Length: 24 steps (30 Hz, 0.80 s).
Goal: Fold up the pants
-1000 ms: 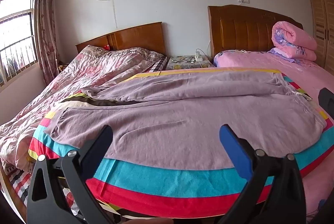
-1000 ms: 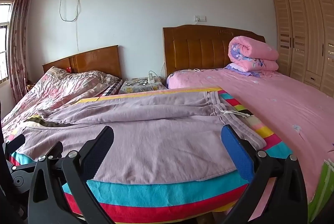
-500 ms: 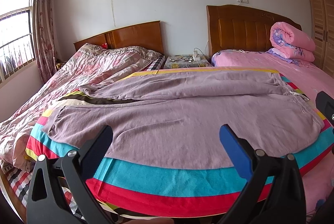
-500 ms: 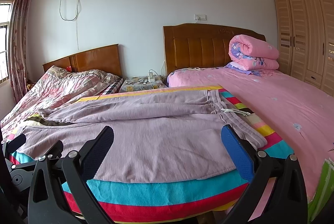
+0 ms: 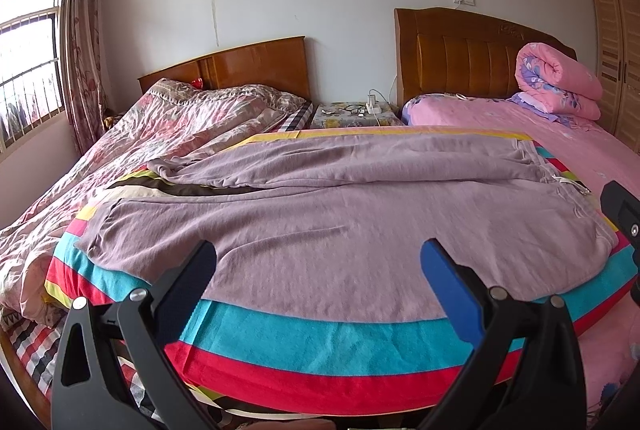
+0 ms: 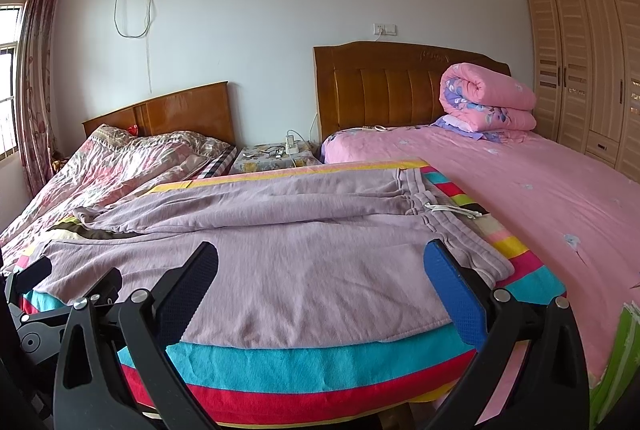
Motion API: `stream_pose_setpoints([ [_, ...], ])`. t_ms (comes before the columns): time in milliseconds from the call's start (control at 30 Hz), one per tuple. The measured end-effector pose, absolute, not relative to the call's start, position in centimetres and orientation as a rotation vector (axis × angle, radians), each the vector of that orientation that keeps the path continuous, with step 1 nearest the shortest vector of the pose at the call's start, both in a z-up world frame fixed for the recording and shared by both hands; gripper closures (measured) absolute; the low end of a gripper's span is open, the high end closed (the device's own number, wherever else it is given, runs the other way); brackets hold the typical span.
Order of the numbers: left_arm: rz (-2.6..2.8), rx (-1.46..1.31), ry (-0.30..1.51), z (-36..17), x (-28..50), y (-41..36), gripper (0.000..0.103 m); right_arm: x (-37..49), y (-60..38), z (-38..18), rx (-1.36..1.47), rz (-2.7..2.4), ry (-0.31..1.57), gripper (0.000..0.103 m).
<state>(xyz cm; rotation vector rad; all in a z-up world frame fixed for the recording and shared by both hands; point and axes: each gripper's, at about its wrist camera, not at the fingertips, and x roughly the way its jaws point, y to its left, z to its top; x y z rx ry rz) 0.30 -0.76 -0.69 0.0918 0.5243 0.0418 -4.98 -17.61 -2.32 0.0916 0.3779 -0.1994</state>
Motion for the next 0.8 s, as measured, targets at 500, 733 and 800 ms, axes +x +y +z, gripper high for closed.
stream_pose_setpoints([
  [500,0.024,0.074,0.556,-1.26,0.93,-0.45,0.001,-4.59,-17.49,-2.88,0.094,-0.188,0.406,0.004],
  [733,0.022,0.072,0.559,-1.30,0.97,-0.41,0.001,-4.49,-17.34,-2.85,0.096,-0.187,0.407,0.004],
  [800,0.022,0.071,0.560,-1.31,0.96,-0.40,0.001,-4.51,-17.35,-2.87,0.097,-0.187,0.407,0.004],
])
